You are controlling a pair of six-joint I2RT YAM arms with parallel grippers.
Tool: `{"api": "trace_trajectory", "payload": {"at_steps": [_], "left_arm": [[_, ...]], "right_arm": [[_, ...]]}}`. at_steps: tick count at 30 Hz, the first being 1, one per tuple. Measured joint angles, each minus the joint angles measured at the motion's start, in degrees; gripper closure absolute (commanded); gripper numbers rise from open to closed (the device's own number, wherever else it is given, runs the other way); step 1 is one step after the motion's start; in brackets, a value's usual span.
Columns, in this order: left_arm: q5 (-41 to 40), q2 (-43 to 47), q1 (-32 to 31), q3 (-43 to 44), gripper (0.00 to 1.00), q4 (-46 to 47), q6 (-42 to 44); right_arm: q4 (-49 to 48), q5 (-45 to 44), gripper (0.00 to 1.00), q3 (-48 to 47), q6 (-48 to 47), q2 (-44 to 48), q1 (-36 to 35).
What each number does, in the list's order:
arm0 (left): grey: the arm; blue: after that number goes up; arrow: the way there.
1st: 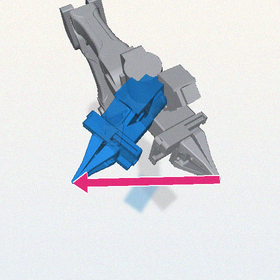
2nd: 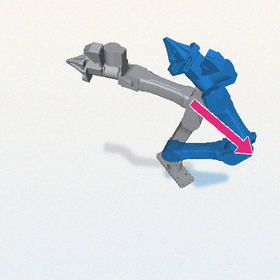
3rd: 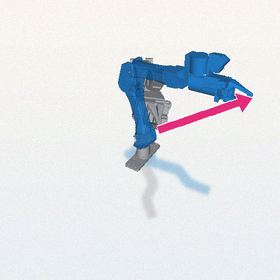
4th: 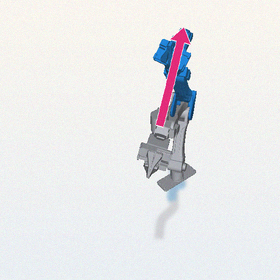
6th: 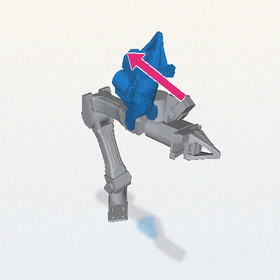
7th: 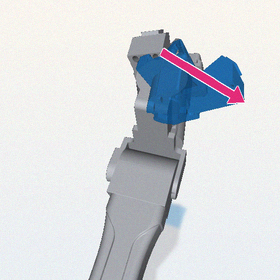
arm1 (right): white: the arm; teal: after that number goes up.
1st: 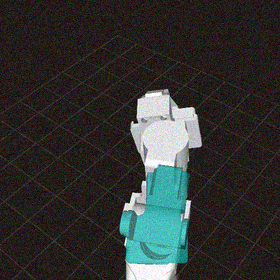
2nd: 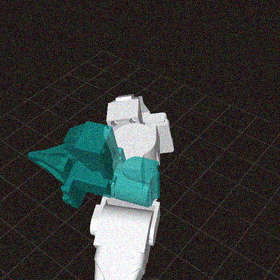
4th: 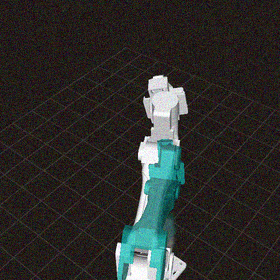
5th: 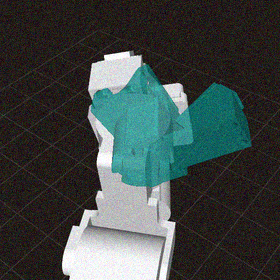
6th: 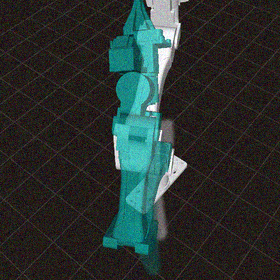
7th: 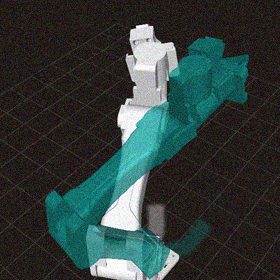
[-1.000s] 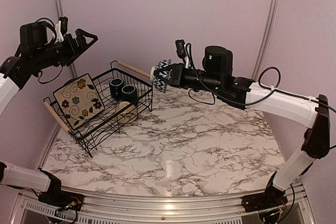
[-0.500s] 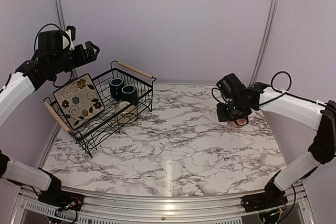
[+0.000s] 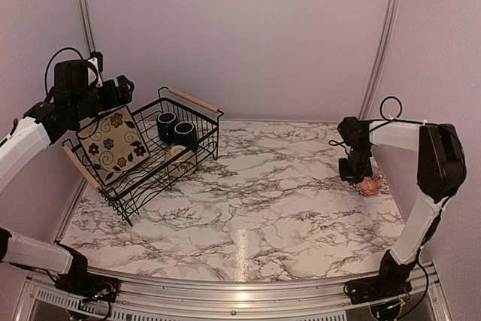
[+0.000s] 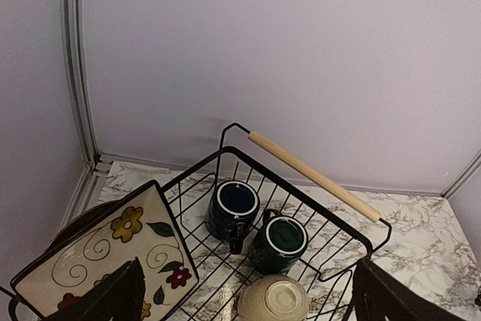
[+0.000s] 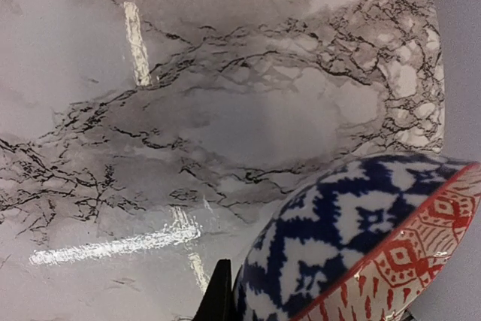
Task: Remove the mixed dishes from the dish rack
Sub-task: Place the bowl at the center of the board.
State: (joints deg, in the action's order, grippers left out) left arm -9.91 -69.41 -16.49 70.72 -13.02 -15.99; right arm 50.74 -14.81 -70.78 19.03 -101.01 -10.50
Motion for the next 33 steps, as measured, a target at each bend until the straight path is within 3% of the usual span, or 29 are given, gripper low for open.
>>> {"api": "trace_trajectory", "payload": {"at_steps": [15, 33], "left_arm": [[2.05, 2.03, 0.92, -0.87, 0.01, 2.49, 0.15], [5.51, 0.76, 0.96, -1.49, 0.01, 2.99, -0.94]], "right_arm": [[-1.88, 2.56, 0.99, -3.76, -7.02, -5.92, 2.08], [-2.56, 0.66, 0.56, -3.76, -7.78, -1.11, -2.10]]}}
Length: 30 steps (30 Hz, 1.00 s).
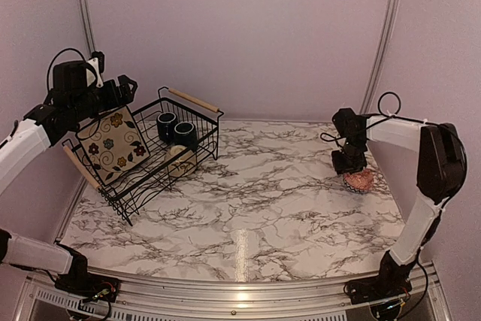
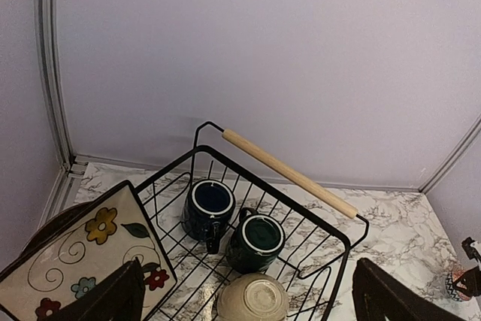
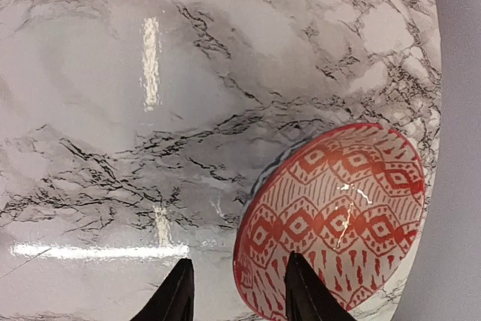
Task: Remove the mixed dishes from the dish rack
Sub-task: Place the bowl at the center of the board, then move the bowl to the dish rack.
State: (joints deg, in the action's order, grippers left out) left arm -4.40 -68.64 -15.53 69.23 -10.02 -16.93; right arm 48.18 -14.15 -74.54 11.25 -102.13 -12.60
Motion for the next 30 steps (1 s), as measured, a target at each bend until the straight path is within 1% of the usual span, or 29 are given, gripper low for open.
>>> {"api": "trace_trajectory", "payload": {"at_steps": [7, 13, 16, 21, 24, 26, 30], "left_arm": [[1.81, -3.15, 0.02, 0.02, 0.01, 0.70, -0.26], [6.84, -12.17, 0.00, 2.97, 0.01, -1.36, -1.03], [9.35, -17.07, -0.37, 4.96, 0.02, -3.32, -1.29], [11.67, -23.50, -1.79, 7.74, 0.10, -6.99, -2.21], [12.74, -28.06, -2.97, 11.17, 0.15, -10.47, -3.28], [13.79, -30.62, -3.48, 13.14, 0.15, -12.57, -4.07], [16.20, -32.96, -3.61, 13.64, 0.16, -15.82, -5.62]], "right_arm": [[0.07, -0.52, 0.43, 0.00, 0.94, 7.98, -4.52], [-1.18, 0.20, 0.35, 0.85, 1.07, 13.29, -5.62], [-1.53, 1.38, 0.35, 1.79, 1.14, 15.56, -5.90], [-1.97, 2.99, 0.34, 2.69, 1.16, 18.05, -6.23], [-2.10, 3.67, 0.34, 2.82, 1.16, 19.41, -6.23], [-2.25, 3.93, 0.34, 2.86, 1.16, 20.24, -6.23], [-3.37, 5.07, 0.33, 4.07, 1.16, 22.12, -6.23]]}}
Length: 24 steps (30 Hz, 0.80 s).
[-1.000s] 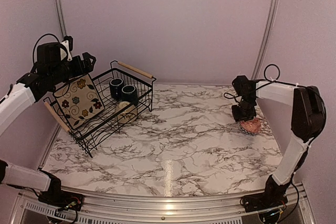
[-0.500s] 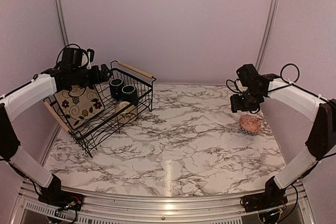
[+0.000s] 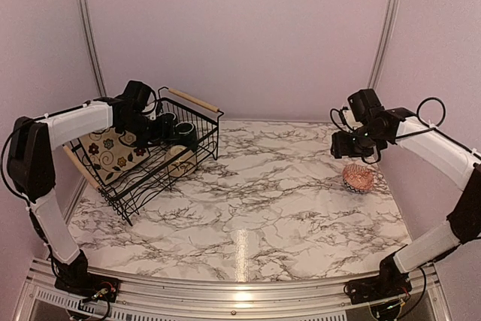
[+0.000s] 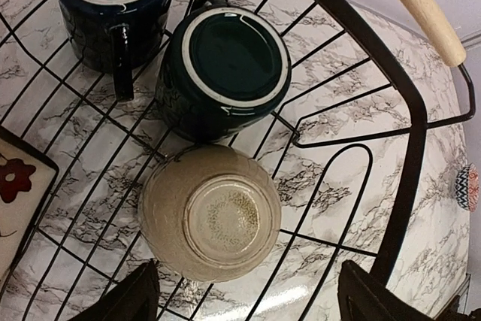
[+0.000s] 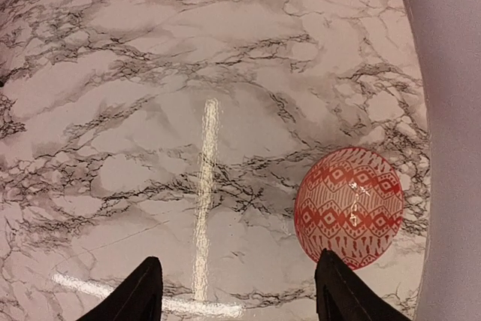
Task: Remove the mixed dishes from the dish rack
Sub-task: Move the bowl to the dish rack.
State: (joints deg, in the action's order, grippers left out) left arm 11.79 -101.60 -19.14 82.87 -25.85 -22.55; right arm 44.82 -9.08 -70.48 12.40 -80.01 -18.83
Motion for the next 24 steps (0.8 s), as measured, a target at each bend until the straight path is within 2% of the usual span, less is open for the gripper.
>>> {"api": "trace_trajectory", "payload": {"at_steps": [4, 10, 18, 24], "left_arm": [[0.85, -1.16, 0.00, 0.00, 0.17, -2.25, -0.72], [1.05, -3.54, 0.00, 0.37, 0.25, -4.13, -1.01], [-2.08, -7.72, 0.00, 1.73, 0.35, -5.95, 0.13], [-5.90, -8.31, 0.22, 1.84, 0.39, -5.88, 1.14]], "right_arm": [[-0.76, 1.03, 0.34, 1.11, -0.02, 0.31, -0.02], [-1.66, 1.84, 0.34, 1.86, 0.00, 0.39, -0.02], [-2.34, 2.89, 0.35, 4.11, 0.09, 1.27, -0.09], [-2.43, 3.43, 0.35, 4.11, 0.63, 1.51, -0.09]]}}
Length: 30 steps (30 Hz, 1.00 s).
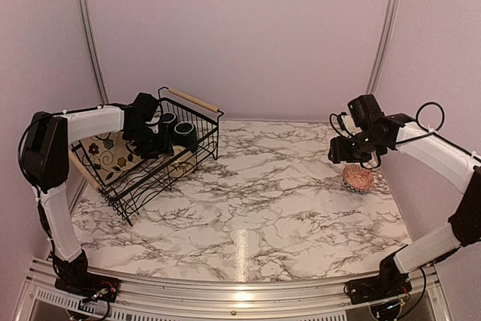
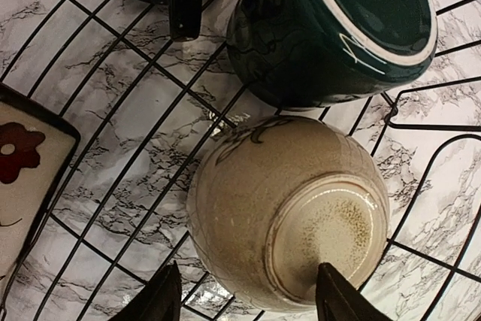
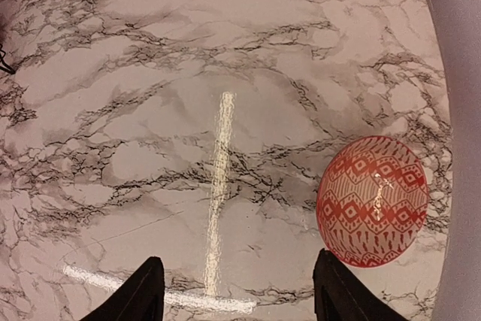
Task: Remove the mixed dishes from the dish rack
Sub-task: Move the bowl to the dish rack.
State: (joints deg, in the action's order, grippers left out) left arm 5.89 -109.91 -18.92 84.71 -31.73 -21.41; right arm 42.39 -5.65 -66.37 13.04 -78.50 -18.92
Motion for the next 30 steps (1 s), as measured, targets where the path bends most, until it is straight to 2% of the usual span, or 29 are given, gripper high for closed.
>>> {"api": "trace_trajectory", "payload": {"at_steps": [21, 24, 28, 30], "left_arm": [[-9.77, 4.07, 2.32, -4.24, 0.36, -0.48, 2.82], [-13.88, 6.32, 2.40, -5.55, 0.28, -2.38, 3.26], [-15.87, 8.61, 2.62, -5.60, 0.03, -3.93, 3.82], [-15.82, 9.99, 2.49, -5.42, 0.01, -4.46, 4.13]], "right_arm": [[-1.22, 0.70, 0.36, 1.42, 0.44, 0.13, 0.00], [-1.55, 0.72, 0.36, 1.55, 0.44, 0.13, 0.00], [-1.77, 0.94, 0.36, 1.64, 0.44, 0.13, 0.00], [-2.08, 1.22, 0.36, 1.68, 0.44, 0.13, 0.00]]}}
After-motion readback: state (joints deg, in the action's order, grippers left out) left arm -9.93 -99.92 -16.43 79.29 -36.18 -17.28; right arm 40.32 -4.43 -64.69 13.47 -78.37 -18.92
